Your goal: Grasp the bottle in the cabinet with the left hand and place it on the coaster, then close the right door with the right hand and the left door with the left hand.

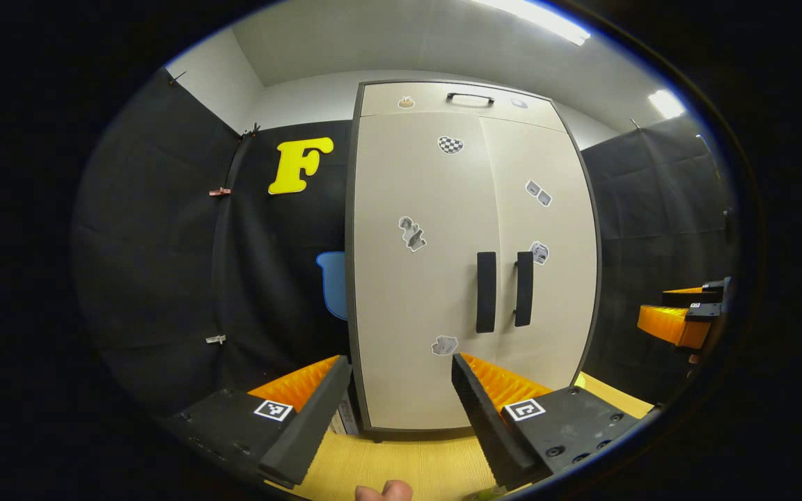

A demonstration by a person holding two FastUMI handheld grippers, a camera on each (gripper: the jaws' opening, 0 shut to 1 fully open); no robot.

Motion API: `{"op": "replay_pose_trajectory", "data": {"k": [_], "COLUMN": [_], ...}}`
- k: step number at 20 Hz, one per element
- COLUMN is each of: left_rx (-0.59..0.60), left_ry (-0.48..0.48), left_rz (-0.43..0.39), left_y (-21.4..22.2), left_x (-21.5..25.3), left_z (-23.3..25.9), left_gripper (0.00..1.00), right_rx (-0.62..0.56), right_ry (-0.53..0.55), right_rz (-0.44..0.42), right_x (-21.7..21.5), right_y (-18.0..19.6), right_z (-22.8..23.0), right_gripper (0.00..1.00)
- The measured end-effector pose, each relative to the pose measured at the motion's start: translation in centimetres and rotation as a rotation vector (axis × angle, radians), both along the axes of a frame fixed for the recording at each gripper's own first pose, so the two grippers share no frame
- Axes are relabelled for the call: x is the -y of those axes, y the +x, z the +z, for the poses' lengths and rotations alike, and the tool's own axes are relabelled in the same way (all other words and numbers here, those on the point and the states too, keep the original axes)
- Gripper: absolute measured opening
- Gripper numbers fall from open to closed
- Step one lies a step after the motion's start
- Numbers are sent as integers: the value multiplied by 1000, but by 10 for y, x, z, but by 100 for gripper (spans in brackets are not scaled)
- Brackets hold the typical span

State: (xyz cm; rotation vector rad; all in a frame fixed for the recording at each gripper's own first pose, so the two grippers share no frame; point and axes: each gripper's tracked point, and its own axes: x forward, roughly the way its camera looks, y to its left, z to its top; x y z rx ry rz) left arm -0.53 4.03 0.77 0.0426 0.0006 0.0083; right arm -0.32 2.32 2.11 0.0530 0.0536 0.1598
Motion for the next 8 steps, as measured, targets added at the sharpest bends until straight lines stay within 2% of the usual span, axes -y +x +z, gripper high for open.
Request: {"op": "replay_pose_trajectory", "data": {"k": [8], "left_rx": [2], "left_ry": [6], "left_rz": [4], "left_y": [-3], "left_x": [-4], "left_z": [1], "left_gripper": [95], "right_rx": [3], "right_ry": [5], "right_rz": [7], "right_x": [-2], "right_y": [-2], "right_z": [2], "right_gripper": [98]}}
